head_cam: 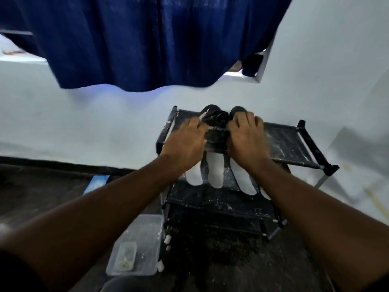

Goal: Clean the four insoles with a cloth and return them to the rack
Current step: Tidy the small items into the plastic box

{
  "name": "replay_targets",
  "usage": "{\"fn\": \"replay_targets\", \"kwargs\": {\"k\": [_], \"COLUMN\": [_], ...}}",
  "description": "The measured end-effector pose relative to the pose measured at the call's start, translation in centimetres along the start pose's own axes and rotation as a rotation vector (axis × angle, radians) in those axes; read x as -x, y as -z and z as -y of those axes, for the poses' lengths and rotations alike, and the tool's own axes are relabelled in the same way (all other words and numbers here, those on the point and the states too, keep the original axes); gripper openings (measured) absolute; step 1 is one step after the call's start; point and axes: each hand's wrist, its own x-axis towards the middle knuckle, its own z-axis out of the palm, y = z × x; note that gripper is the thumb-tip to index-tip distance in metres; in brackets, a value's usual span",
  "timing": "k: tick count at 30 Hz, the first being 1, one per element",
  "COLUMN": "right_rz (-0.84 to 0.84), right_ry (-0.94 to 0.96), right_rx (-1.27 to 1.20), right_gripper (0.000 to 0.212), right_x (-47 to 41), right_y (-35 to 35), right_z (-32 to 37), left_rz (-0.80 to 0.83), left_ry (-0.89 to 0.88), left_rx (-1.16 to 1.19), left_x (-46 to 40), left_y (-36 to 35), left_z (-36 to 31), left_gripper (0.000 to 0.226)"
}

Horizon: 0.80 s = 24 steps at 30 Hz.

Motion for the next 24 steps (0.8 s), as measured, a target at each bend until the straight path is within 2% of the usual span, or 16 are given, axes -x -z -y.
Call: {"fn": "replay_targets", "kwargs": {"k": [5, 9, 13, 18, 21, 24], "right_rz": [-0.03, -0.004, 0.004, 0.158, 0.273, 0.367], "right_ry": [0.053, 0.122, 0.085, 0.019, -0.01, -0.018], "right_rx": [-0.264, -0.366, -0.443, -0.532, -0.557, -0.559], "right_gripper": [0.026, 0.02, 0.014, 0.02, 0.021, 0.017], "right_x": [1.1, 3.1, 5.2, 8.4, 11.5, 14.9], "right_y": [-1.0, -2.8, -3.9, -5.9, -9.1, -13.0], "right_z": [4.6, 7.8, 10.5, 13.1, 15.3, 17.5], "left_rz": [-0.007, -0.031, 0.025, 0.074, 0.098, 0.19], "left_ry": [0.032, 0.176, 0.21, 0.312, 0.331, 0.348], "left_rx": [-0.143, -0.101, -0.083, -0.025, 0.015, 0.03], "left_x": [6.2, 9.9, 12.8, 15.9, 19.6, 23.8], "left_y": [2.2, 1.6, 0.6, -1.3, -4.7, -9.3], "left_z": [2.1, 3.8, 5.4, 8.8, 10.5, 12.4], "left_gripper": [0.025, 0.027, 0.026, 0.024, 0.023, 0.017]}}
